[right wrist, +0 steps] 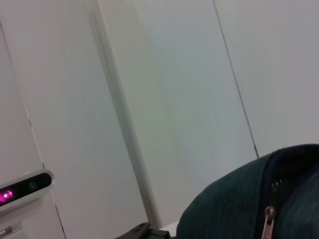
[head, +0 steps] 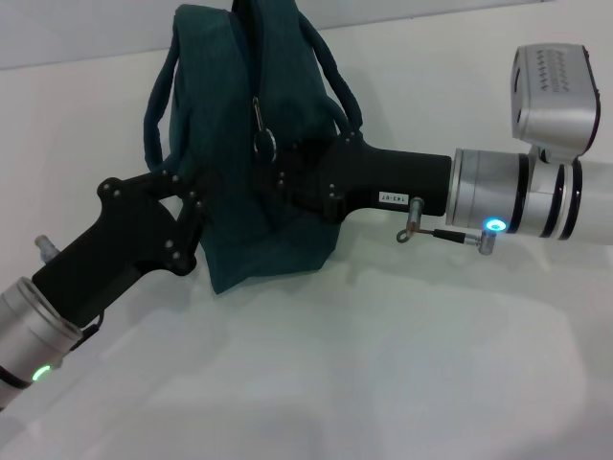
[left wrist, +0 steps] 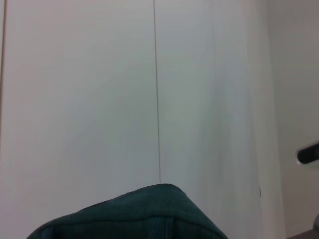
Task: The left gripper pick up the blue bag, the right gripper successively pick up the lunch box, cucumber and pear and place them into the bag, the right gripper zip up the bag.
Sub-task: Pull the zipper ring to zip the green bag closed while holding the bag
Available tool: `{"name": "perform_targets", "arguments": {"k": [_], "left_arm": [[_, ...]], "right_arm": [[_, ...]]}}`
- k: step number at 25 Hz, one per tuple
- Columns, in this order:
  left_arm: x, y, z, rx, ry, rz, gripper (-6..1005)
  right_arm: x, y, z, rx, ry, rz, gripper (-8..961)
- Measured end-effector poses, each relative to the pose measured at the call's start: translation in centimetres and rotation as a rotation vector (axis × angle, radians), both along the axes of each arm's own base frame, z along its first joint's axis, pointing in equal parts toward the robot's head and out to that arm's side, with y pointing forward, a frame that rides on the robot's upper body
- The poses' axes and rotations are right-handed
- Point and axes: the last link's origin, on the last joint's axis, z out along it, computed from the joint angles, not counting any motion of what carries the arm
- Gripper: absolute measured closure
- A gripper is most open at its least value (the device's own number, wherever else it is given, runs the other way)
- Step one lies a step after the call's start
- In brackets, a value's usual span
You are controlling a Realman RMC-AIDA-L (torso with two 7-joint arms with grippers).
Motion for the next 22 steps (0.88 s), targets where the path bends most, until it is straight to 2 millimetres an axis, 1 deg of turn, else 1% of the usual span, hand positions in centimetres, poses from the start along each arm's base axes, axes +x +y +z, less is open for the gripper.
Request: {"name": "perform_targets", "arguments": {"k": [2, 8, 13, 18, 22], "left_arm": [[-0.02, -0.02, 0.00, 0.000, 0.000, 0.001, 953], [-0.07, -0.08, 0.00, -0.001, 0.000, 0.002, 956], [-0.11, -0.15, -0.02, -0.001, 0.002, 0.001, 960], [-0.09, -0.25, -0.13, -0.001, 0.012, -0.010, 963], [-0.37, -0.49, -0.11, 0.015, 0.032, -0.017, 965]], "right_arm": [[-0.03, 0.08, 0.03, 0.004, 0.001, -0.002, 579], [-0.15, 0.47, 0.25, 0.022, 0.015, -0.017, 648], [-0.09, 0.86, 0.52, 0.044, 0.023, -0.034, 662], [-0.06, 0.94, 0.53, 0.051, 0.018, -0.034, 832], [-0.28, 0.83, 0.88, 0.060, 0.018, -0.005, 883]]}}
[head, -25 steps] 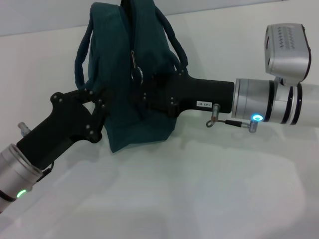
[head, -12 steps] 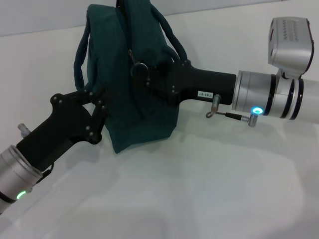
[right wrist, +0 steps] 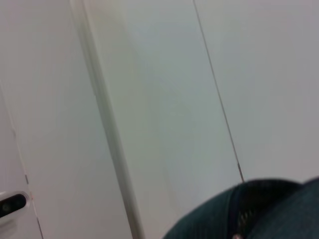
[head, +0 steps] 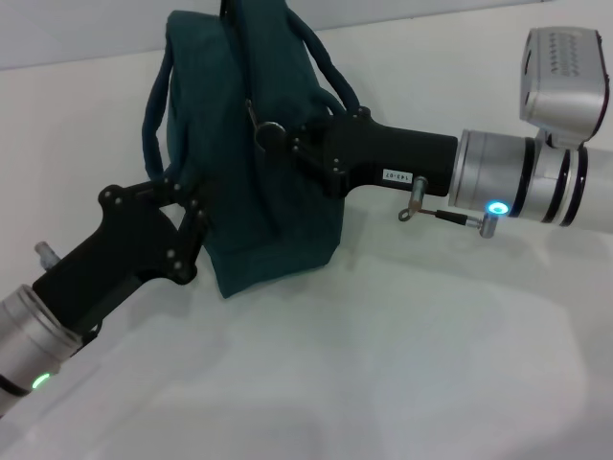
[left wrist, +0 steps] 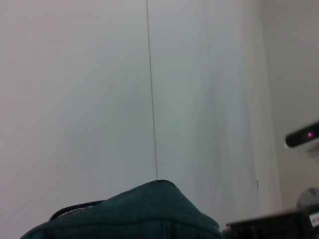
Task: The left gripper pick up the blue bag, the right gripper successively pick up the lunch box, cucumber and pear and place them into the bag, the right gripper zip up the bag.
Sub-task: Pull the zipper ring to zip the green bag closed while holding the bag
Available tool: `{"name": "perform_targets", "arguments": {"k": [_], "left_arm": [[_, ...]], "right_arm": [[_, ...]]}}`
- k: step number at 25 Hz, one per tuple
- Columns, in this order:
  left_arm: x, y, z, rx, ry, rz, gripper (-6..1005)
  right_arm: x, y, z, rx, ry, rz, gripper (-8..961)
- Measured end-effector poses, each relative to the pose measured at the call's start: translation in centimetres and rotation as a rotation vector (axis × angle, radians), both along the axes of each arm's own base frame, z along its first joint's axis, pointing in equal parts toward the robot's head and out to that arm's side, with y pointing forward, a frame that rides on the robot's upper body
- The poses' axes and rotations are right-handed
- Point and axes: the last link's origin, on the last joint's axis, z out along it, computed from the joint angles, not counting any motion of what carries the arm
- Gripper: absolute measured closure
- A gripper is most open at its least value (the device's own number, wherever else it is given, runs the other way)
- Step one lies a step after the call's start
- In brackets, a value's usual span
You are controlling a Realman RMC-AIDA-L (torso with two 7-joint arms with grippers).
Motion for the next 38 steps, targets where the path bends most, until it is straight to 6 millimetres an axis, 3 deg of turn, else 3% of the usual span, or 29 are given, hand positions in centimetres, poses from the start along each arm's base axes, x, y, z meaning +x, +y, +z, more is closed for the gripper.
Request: {"name": "perform_targets", "arguments": {"k": [5, 13, 24, 31, 38], "left_arm": [[-0.3, -0.3, -0.1, 0.012, 0.029, -0.014, 968], [-0.7, -0.9, -0.3, 0.004, 0.056, -0.022, 973], [-1.5, -1.5, -0.3, -0.020, 0.108, -0.042, 980], [-2.9, -2.2, 1.2, 0.042, 0.119, -0.011, 985], [-4.6, -2.3, 3.0, 0.080, 0.086, 0.077, 989]], "right_arm": [[-0.6, -0.2, 0.8, 0.044, 0.000, 0.064, 946], [-1.8, -0.3, 3.2, 0.180, 0.010, 0.199, 941], [-2.4, 0.7, 4.5, 0.338, -0.050, 0.286, 934], [-2.2, 0.7, 4.9, 0.405, -0.068, 0.307, 930], [-0.7, 0.6, 5.7, 0.443, -0.078, 0.250, 926]]}}
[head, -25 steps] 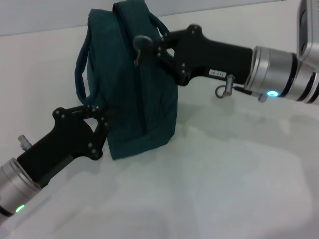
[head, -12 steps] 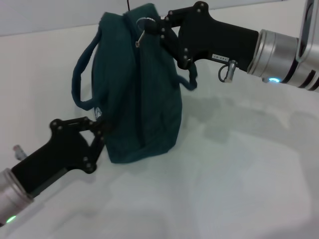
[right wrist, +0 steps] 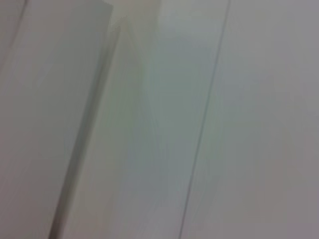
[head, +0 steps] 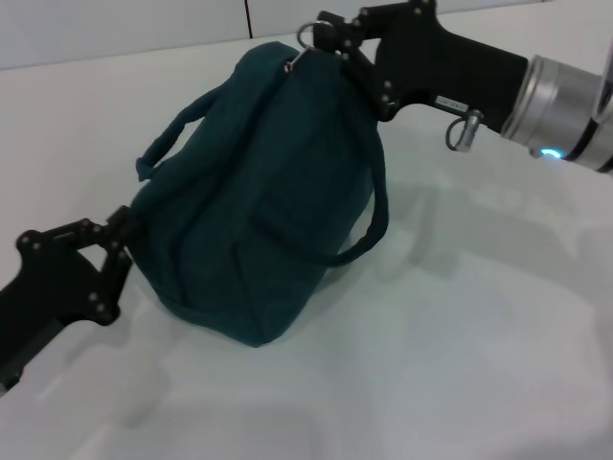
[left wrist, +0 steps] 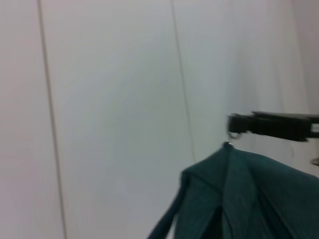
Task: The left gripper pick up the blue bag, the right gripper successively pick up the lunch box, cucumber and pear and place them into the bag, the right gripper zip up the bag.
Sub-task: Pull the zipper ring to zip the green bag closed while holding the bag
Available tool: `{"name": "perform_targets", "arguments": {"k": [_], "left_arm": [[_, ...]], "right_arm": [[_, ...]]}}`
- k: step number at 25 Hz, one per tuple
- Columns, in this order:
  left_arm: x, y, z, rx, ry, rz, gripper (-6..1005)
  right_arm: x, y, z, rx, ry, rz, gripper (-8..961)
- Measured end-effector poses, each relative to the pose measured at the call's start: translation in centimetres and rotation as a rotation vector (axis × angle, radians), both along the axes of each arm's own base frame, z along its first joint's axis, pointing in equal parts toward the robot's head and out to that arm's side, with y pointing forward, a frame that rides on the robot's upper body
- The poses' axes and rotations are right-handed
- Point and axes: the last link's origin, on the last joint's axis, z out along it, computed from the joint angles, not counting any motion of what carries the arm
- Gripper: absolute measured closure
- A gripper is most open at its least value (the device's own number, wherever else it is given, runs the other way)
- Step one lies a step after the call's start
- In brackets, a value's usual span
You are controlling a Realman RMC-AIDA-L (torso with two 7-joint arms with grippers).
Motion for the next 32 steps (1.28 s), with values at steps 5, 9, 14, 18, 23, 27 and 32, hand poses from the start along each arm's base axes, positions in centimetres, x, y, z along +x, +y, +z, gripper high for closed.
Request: {"name": "perform_targets", "arguments": {"k": [5, 9, 14, 18, 23, 27, 32], "left_arm": [[-0.8, 0.0, 1.0, 0.030, -0.033, 0.053, 992], [-1.1, 0.0, 1.4, 0.048, -0.048, 0.076, 995], [-1.0, 0.3, 1.7, 0.041, -0.069, 0.084, 998], [0.4, 1.2, 2.9, 0.014, -0.229, 0.087, 988], [2.5, 2.4, 4.4, -0.081, -0.331, 0.031, 928], [5.1, 3.8, 4.8, -0.219, -0.324, -0.039, 880], [8.8, 6.5, 4.8, -0.448, -0.248, -0.073, 740]], "right_arm": [[1.8, -0.6, 0.4, 0.016, 0.002, -0.057, 923], [3.4, -1.2, 0.8, 0.027, 0.010, -0.111, 920], [4.3, -1.5, 1.0, 0.025, 0.028, -0.140, 917], [4.1, -1.7, 0.7, 0.009, 0.029, -0.126, 914], [3.8, -1.8, 0.5, -0.003, 0.028, -0.107, 911], [3.6, -1.8, 0.4, -0.005, 0.027, -0.102, 909], [3.5, -1.8, 0.3, -0.009, 0.025, -0.097, 906]]}}
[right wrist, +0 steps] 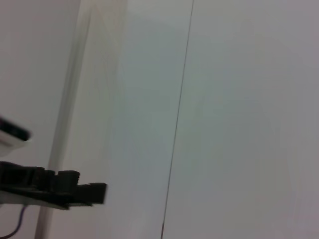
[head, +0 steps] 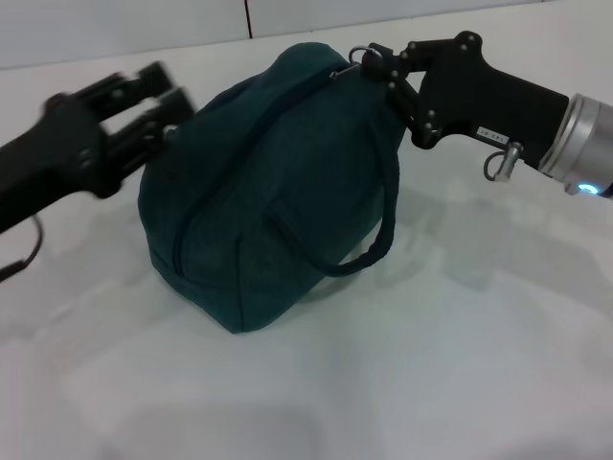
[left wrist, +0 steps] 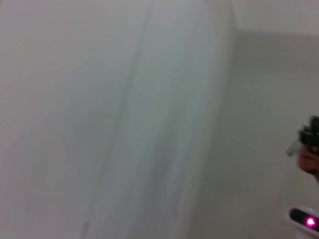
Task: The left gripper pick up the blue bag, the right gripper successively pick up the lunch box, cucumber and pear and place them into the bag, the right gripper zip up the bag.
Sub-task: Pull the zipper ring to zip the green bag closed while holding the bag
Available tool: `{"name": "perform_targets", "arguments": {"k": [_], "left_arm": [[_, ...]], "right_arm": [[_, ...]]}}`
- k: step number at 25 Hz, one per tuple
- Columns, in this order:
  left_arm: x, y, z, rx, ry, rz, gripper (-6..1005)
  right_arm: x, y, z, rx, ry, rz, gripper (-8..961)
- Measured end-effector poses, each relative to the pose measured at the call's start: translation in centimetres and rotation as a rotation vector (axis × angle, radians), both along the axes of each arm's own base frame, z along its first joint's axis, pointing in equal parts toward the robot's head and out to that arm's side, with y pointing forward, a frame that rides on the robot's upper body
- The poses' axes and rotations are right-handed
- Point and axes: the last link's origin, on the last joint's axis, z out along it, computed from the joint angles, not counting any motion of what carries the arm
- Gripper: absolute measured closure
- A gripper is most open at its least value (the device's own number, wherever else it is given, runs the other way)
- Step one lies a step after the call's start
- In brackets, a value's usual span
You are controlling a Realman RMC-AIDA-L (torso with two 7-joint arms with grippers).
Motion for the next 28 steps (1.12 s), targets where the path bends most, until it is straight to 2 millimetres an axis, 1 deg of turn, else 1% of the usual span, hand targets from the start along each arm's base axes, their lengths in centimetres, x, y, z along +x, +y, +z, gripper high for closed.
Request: {"name": "perform_targets", "arguments": {"k": [3, 6, 12, 15, 22, 26, 28], "left_arm": [[1.7, 1.5, -0.1, -0.081, 0.059, -0.004, 647], [3.2, 2.8, -0.8, -0.131, 0.139, 0.005, 559], [5.4, 4.1, -2.7, -0.192, 0.258, 0.026, 374], [6.0, 4.5, -3.4, -0.195, 0.290, 0.035, 274], [6.0, 5.3, -5.1, -0.163, 0.363, 0.080, 285], [5.8, 5.3, -5.4, -0.161, 0.381, 0.079, 292], [5.7, 5.3, -5.4, -0.159, 0.395, 0.075, 387]], "right_arm": [[0.0, 0.0, 0.0, -0.002, 0.000, 0.001, 904], [0.0, 0.0, -0.1, -0.003, -0.001, 0.000, 902], [0.1, 0.0, -0.1, -0.001, -0.006, 0.001, 898], [0.1, 0.0, -0.1, 0.001, -0.009, -0.001, 897], [0.0, 0.1, -0.1, 0.001, -0.009, 0.004, 892], [-0.1, 0.2, -0.2, -0.001, -0.009, 0.005, 890], [-0.1, 0.2, -0.2, -0.002, -0.009, 0.004, 888]]}}
